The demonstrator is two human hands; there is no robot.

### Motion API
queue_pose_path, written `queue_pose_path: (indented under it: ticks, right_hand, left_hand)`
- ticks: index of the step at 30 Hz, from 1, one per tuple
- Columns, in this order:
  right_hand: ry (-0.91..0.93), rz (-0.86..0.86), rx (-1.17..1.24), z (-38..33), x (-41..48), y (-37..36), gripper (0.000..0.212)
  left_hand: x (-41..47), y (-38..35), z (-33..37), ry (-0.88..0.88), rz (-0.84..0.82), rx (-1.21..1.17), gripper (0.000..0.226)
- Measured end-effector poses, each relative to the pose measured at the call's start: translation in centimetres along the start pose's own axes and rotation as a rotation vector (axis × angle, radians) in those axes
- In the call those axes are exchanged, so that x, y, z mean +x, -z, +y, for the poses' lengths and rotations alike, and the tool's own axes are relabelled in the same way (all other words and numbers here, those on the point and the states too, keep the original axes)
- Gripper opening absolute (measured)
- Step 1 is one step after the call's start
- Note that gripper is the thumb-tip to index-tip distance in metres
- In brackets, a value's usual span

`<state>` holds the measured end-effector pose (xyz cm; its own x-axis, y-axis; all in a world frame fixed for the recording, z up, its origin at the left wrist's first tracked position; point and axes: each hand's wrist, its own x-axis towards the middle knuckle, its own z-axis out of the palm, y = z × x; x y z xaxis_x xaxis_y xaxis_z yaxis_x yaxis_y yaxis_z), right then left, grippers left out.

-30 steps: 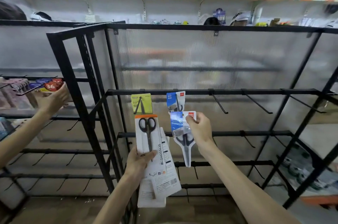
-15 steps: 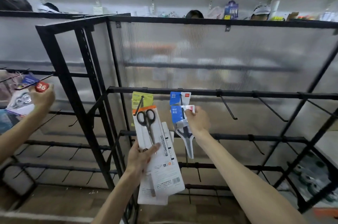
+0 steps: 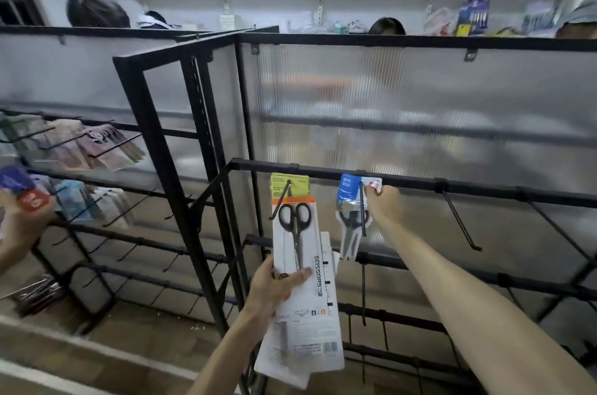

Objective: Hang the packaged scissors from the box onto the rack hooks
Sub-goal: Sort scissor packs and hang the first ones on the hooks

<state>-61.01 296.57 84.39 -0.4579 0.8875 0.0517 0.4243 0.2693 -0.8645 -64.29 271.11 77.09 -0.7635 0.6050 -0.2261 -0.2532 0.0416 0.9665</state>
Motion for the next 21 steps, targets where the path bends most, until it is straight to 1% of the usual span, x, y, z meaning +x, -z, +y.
queue_pose_path:
  ticks: [3,5,7,9,11,12,14,15,17,18,19,20,21]
  right_hand:
    - [-0.006,-0.008,-0.027,-0.3,-0.3,0.4,0.026]
    - [-0.022,0.005,-0.039,0.2,-2.1,0.5,0.018]
    - [0.013,-0.017,-0.085,1.7,-5.0,0.0,0.026]
    - [0.069,-0.150,-0.073,3.8,-9.1,-0.5,0.023]
    - [0.057,-0.296,0.001,4.4,-13.5,-0.4,0.018]
    - [0.089,-0.311,0.029,4.5,-15.0,-0.3,0.017]
    - [0.252,-0.254,-0.031,4.5,-16.5,0.2,0.019]
    - [0.368,-0.238,-0.141,4.2,-16.9,0.8,0.029]
    - [0.675,-0.238,-0.476,3.6,-16.8,1.6,0.059]
    - [0.843,-0.259,-0.643,3.1,-16.7,2.0,0.071]
    - [0.992,-0.296,-0.791,2.4,-16.7,2.4,0.076]
    - [1.099,-0.349,-0.919,1.6,-16.8,2.6,0.078]
    - [1.167,-0.398,-1.011,0.8,-17.0,2.7,0.077]
  left_hand:
    - [0.3,-0.1,0.1,-0.006,0.003,0.001,0.047]
    - [0.2,-0.4,0.3,0.000,-0.001,-0.028,0.046]
    - [-0.1,-0.6,0.4,0.005,-0.007,-0.043,0.042]
    - [-0.3,-0.6,0.3,0.007,-0.019,-0.032,0.042]
    - [-0.6,-0.5,-0.2,0.015,-0.017,-0.004,0.048]
    - [-0.9,-0.5,-0.3,0.017,-0.009,0.013,0.049]
    - [-1.5,-0.4,-0.6,0.019,-0.011,0.056,0.049]
    - [-1.9,-0.4,-0.7,0.014,-0.028,0.082,0.047]
    - [-2.8,-0.2,-0.9,-0.005,-0.080,0.161,0.045]
    - [-3.3,0.0,-1.0,-0.019,-0.115,0.203,0.042]
    - [-3.9,0.1,-1.2,-0.039,-0.153,0.246,0.037]
    - [-4.7,0.2,-1.1,-0.061,-0.187,0.292,0.032]
    - [-5.3,0.3,-1.2,-0.077,-0.210,0.335,0.030]
